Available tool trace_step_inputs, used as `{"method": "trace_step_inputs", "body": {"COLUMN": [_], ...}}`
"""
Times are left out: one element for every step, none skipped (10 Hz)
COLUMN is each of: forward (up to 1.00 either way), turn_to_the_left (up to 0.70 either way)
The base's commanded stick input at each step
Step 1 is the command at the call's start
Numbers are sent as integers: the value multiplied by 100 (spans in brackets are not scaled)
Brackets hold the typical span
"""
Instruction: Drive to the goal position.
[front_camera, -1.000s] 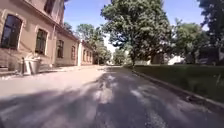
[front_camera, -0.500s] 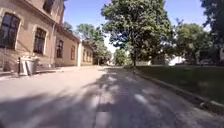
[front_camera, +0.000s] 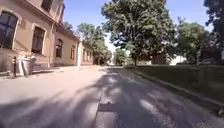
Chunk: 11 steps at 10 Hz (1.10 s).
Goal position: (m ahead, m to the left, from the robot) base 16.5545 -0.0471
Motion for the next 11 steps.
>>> {"method": "trace_step_inputs", "body": {"forward": [70, 70, 70, 70, 70, 70, 70, 70, 70, 70, 70], "turn_to_the_left": [0, 0, 0, 0, 0, 0, 0, 0, 0, 0, 0]}}
